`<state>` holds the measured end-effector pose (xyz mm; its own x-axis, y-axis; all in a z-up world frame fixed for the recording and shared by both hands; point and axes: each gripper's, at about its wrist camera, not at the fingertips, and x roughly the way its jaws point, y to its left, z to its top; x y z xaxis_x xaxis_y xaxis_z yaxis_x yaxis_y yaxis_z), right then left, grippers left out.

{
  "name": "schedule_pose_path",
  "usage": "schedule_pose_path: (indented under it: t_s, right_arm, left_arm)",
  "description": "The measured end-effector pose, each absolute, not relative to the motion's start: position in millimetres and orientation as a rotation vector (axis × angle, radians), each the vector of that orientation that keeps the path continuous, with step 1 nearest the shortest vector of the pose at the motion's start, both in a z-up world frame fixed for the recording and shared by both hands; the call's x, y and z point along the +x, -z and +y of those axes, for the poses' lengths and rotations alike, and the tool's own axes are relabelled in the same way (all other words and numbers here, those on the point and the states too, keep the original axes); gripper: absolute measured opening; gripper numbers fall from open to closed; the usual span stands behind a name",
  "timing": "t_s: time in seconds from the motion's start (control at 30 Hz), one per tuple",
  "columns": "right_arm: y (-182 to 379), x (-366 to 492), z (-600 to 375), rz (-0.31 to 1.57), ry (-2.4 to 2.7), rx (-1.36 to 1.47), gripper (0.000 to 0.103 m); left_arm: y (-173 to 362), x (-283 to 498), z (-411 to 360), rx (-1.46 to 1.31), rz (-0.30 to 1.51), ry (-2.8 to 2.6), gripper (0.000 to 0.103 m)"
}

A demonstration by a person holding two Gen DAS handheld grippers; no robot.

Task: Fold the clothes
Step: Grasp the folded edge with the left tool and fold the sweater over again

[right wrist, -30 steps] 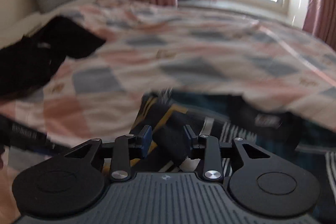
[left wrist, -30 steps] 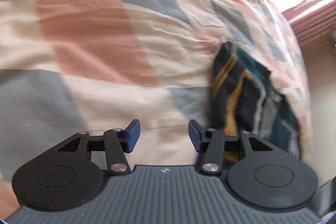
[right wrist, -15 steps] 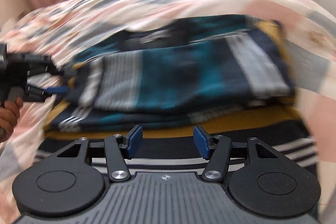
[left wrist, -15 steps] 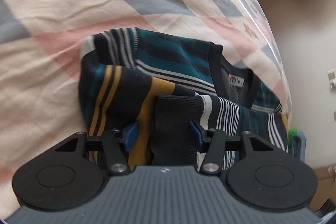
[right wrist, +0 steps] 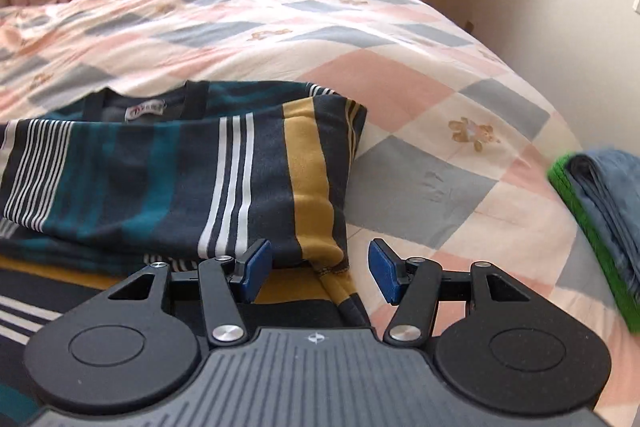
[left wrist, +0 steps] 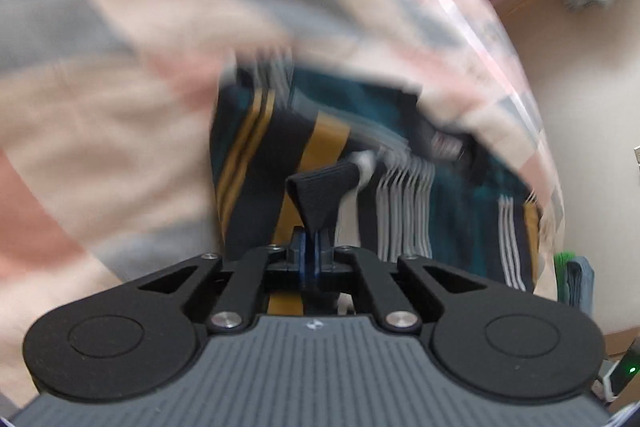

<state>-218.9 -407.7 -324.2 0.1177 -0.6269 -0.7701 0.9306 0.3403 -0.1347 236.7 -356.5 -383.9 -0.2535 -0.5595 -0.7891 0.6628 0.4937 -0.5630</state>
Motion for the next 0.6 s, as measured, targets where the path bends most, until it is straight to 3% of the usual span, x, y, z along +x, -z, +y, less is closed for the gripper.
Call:
schedule_pose_path:
  t_s: [0.3,0.37,0.4,0.47,0.5,0.53,0.6]
  right_arm:
    - [357.0,-188.5,-405.2,1.105,1.008,-0.009,0.049]
    - [362.7,-183.1,-403.6,1.126,0.94,-0.099,0.03]
    - [361.2,-183.8,-404.1,1.116,0.934,-0.117,0.0]
    - [357.0,-186.0,-405.3,1.091,0.931,-0.149,0.0]
    - [352.3,-190.3,-408.3,1.069,0.952,-0.117,0.0]
    - [347.2,-194.9,-411.5,1.047,0.976,-0.078,0.0]
    - [346.2,-202.4,-417.0,1.045,1.006,-0.019,0.0]
  left_arm:
    - [386.4,265.1,-344.9,-0.073,1.501,1.077,0.002]
    - [384.2,268.6,-343.3,-0.084,1.513,1.076,0.001]
    - [382.7,269.9,-342.1,-0.091,1.515,1.077,0.001]
    - [382.0,269.5,-341.4,-0.076,1.508,1.081,0.001]
    - [384.5,268.8,-341.4,-0.059,1.513,1.074,0.005]
    - [389.1,268.2,-341.1,-0.055,1.528,1.062,0.019]
    - [398.2,266.2,-340.5,-0.063,1.557,1.043,0.034]
